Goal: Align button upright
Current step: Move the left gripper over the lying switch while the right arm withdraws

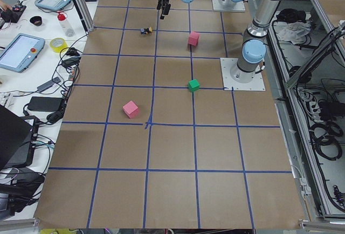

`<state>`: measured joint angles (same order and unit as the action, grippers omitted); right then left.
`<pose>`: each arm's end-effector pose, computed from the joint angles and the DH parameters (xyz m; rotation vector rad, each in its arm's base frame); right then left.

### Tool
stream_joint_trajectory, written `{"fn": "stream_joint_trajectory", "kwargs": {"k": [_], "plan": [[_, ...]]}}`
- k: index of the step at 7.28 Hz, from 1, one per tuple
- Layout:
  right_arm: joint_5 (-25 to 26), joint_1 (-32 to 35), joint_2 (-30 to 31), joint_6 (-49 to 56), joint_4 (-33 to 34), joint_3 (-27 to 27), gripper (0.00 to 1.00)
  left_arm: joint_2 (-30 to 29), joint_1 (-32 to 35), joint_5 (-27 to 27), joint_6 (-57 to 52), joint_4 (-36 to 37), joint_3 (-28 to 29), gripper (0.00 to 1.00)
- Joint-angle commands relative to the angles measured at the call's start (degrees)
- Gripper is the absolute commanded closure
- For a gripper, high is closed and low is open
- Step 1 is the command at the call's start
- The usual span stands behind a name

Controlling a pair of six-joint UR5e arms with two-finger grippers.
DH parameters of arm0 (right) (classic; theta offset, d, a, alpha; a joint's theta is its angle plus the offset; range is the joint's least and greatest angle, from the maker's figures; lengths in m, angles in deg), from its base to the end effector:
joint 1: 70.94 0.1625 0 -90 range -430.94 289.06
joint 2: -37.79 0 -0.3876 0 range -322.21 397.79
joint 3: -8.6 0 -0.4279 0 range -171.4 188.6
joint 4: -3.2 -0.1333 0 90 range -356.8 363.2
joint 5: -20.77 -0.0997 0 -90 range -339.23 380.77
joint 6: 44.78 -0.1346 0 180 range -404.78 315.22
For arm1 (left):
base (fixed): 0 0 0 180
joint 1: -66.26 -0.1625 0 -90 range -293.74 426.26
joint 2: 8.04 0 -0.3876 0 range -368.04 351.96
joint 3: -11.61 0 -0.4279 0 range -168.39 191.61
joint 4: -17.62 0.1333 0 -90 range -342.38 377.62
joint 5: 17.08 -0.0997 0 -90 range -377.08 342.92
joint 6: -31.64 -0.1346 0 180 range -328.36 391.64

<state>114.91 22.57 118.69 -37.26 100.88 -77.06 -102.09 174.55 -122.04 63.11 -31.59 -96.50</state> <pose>0.1597 -0.5855 0.3807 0.2919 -3.0528 0.0742 -0.2692 -0.5005 0.2964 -0.4059 2.9543 -0.6083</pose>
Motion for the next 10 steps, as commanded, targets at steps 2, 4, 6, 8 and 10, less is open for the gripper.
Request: {"fn": "stream_joint_trajectory", "kwargs": {"k": [2, 4, 6, 8, 10], "plan": [[-0.1, -0.6, 2.58, 0.22, -8.79, 0.05, 0.0, -5.33, 4.2, -2.18, 1.31, 21.8, -7.35, 0.0], [-0.1, -0.78, 3.73, -0.65, -10.66, 0.05, 0.0, -9.72, 7.09, -7.51, 1.31, 28.36, -8.79, 0.0], [-0.1, -0.87, 4.61, -1.53, -13.74, 0.05, 0.0, -15.52, 10.18, -9.46, 1.22, 36.16, -8.79, 0.0], [-0.1, -1.13, 4.7, -3.65, -13.66, 0.22, 0.0, -20.44, 11.5, -10.17, 0.09, 41.27, -8.79, 0.0], [-0.1, -2.18, 4.79, -2.08, -13.66, 0.93, 0.0, -24.14, 11.5, -9.13, -5.86, 43.05, -6.34, 0.0]]}}
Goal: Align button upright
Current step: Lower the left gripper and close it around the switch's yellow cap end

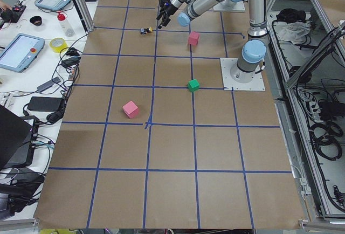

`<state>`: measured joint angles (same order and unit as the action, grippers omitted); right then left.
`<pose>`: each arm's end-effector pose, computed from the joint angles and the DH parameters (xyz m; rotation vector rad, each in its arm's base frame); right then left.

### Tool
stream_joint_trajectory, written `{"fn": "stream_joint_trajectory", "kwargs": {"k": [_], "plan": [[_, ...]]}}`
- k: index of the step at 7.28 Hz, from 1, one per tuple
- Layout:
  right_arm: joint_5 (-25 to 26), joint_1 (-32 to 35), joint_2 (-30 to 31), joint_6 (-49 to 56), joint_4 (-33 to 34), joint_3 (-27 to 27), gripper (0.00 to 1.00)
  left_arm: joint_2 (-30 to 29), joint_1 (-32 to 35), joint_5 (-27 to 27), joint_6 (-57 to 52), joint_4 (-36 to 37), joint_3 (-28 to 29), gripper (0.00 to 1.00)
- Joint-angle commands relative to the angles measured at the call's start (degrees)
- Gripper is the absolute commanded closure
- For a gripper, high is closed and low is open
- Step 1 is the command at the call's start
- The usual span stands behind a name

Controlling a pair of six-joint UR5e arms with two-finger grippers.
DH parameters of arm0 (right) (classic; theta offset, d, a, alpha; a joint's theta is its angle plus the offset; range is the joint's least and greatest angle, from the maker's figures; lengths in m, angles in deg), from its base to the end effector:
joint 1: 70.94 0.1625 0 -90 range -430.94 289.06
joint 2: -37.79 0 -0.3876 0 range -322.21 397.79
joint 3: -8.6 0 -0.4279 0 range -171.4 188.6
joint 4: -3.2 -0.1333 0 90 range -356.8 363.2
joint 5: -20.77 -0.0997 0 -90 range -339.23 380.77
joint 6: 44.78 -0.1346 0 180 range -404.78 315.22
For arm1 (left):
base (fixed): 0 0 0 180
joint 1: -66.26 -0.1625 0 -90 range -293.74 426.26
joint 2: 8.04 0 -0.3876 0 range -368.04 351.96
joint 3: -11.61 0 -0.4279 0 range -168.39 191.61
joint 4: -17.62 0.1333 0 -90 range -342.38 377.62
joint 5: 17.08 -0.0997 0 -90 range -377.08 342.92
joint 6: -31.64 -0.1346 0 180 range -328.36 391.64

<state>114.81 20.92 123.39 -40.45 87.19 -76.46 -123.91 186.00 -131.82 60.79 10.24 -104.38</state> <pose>0.1414 -0.5398 0.4098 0.1709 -3.0649 -0.1489 -0.3553 -0.4668 0.1207 -0.1580 2.8646 -0.9947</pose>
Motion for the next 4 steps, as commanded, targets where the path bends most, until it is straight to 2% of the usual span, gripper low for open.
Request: {"fn": "stream_joint_trajectory", "kwargs": {"k": [1, 4], "plan": [[0.08, -0.62, 0.18, 1.47, 0.03, 0.33, 0.0, -4.26, 0.05, 0.66, -5.4, 1.4, 3.64, 0.0], [0.79, -0.71, 0.27, 1.47, 0.03, 0.33, 0.0, -6.03, 0.05, 1.09, -5.95, 1.31, 4.19, 0.0]]}}
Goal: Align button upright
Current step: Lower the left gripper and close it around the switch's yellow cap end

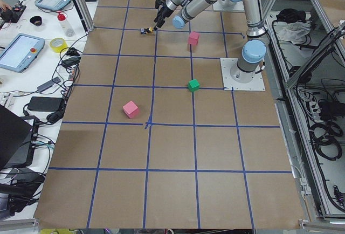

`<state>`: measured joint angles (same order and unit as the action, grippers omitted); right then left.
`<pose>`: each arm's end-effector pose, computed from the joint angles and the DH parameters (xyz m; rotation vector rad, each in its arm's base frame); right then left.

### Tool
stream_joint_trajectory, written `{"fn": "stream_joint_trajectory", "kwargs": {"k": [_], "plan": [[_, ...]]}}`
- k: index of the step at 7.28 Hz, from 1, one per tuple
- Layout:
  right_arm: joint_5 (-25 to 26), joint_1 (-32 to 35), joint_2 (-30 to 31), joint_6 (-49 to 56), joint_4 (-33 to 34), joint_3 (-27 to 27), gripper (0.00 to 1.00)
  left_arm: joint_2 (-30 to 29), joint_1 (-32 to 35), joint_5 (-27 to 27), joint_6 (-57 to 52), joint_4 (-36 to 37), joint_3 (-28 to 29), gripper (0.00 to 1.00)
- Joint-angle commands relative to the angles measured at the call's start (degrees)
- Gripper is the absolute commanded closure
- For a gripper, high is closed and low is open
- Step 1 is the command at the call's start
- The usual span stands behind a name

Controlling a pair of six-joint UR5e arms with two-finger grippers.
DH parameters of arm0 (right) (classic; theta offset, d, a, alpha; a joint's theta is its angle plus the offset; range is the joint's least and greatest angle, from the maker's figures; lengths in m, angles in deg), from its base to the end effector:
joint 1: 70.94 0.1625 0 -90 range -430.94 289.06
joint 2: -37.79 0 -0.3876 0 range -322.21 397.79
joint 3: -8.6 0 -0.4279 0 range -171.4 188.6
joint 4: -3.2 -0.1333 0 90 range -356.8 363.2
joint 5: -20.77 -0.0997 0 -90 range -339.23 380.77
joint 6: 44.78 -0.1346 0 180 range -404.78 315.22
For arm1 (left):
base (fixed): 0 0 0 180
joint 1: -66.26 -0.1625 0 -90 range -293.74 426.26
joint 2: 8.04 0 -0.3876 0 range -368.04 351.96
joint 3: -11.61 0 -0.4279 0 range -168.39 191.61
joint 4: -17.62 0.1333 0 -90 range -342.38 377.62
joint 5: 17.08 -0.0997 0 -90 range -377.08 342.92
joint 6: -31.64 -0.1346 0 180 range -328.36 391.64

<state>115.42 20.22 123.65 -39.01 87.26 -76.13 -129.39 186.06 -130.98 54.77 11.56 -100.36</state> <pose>0.1334 -0.5413 0.4155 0.1902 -3.0551 -0.1335 -0.3694 -0.4865 0.0952 0.0009 2.8548 -0.9673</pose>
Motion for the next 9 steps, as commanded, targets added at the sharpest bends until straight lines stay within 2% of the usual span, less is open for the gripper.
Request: {"fn": "stream_joint_trajectory", "kwargs": {"k": [1, 5, 9], "plan": [[0.27, -0.01, 0.1, 0.04, 0.05, 0.01, 0.0, -0.72, 0.0, 0.17, 2.69, -0.09, 0.26, 0.0], [0.27, -0.19, 0.1, 2.5, 0.05, 0.01, 0.0, -2.83, 0.0, -0.35, 13.05, -0.1, 1.66, 0.02], [0.45, -0.19, 0.1, 2.24, 0.4, 0.01, 0.0, -5.73, 0.0, -0.53, 14.84, -0.09, 4.38, 0.04]]}}
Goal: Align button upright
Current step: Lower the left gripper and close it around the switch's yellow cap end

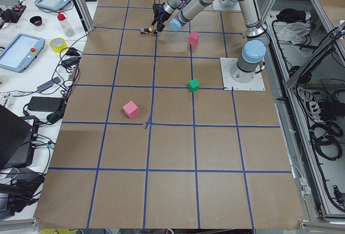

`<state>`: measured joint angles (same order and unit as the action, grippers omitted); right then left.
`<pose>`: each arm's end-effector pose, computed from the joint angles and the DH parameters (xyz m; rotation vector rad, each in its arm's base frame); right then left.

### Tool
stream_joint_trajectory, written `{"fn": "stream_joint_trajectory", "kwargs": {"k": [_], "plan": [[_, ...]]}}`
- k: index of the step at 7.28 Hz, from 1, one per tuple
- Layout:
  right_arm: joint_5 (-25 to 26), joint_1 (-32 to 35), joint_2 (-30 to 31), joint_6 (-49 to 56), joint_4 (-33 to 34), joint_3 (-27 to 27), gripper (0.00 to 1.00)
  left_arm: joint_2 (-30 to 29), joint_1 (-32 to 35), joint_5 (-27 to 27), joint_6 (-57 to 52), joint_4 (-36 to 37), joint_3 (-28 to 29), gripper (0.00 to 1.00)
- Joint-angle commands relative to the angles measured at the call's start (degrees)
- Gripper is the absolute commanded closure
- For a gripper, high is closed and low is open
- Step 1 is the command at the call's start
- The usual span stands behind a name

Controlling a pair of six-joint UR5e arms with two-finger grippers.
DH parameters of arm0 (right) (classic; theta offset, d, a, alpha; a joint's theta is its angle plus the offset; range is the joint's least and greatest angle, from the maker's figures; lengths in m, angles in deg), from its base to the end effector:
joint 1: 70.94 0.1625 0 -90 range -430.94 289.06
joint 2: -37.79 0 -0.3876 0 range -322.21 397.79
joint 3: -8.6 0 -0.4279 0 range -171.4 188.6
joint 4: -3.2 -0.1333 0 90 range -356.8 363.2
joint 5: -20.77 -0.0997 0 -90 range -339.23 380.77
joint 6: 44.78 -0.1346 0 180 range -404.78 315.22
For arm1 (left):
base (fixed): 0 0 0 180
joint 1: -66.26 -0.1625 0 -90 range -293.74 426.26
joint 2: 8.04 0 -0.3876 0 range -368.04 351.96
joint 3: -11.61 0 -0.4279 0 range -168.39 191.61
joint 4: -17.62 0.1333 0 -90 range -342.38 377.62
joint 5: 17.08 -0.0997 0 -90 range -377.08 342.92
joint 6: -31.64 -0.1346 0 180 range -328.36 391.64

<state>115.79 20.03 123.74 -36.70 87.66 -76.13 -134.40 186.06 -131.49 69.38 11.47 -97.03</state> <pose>0.1307 -0.5424 0.4170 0.2462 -3.0465 -0.1234 -0.3764 -0.5009 0.0649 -0.3629 2.8914 -0.9719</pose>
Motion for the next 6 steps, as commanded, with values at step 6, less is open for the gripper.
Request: {"fn": "stream_joint_trajectory", "kwargs": {"k": [6], "plan": [[1.39, 0.0, 0.0, -0.52, -0.7, -0.17, 0.0, -1.95, -0.18, -2.39, 0.23, 0.0, 2.91, 0.18]]}}
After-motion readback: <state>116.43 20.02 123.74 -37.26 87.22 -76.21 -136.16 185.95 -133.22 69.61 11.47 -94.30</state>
